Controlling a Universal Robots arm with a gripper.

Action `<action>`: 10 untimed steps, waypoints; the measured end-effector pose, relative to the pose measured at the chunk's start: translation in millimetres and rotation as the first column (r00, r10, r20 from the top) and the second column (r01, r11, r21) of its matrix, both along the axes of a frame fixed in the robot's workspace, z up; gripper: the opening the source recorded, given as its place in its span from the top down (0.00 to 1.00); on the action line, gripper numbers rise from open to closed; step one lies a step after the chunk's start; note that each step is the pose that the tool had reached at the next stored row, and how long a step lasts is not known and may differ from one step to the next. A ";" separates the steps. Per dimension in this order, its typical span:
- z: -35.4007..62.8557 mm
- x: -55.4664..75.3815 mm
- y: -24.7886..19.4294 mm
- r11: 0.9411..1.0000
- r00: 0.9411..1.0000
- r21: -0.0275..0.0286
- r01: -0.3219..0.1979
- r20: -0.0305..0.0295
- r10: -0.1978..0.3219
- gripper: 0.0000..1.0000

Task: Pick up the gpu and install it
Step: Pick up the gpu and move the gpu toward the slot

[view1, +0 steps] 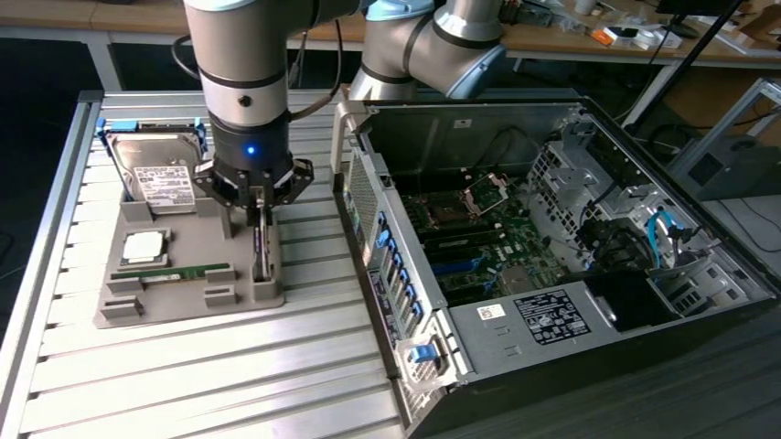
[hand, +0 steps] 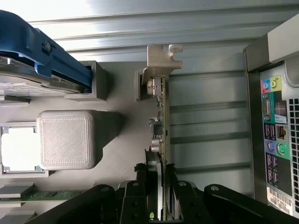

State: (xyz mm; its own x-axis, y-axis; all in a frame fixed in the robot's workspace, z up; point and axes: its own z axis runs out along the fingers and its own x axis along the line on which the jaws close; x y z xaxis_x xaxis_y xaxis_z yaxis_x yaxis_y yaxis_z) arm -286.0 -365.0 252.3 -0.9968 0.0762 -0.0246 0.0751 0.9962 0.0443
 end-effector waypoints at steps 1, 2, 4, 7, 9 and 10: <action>0.5 0.0 0.0 1.000 1.000 0.000 0.000 0.000 0.000 0.73; 0.9 0.0 0.0 1.000 1.000 0.000 0.000 0.000 0.000 0.73; 2.0 0.0 0.0 1.000 1.000 0.000 0.000 0.000 0.000 0.73; 3.5 0.0 0.0 1.000 1.000 0.000 0.000 0.000 0.000 0.73; 4.5 0.0 0.0 1.000 1.000 0.000 0.000 0.000 0.000 0.73; 4.8 0.0 0.0 1.000 1.000 0.000 0.000 0.000 0.000 0.73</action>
State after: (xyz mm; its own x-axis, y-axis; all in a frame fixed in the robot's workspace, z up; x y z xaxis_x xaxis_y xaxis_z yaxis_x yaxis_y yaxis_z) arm -286.0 -364.9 257.1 -0.9968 0.0762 -0.0246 0.0751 0.9962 0.0444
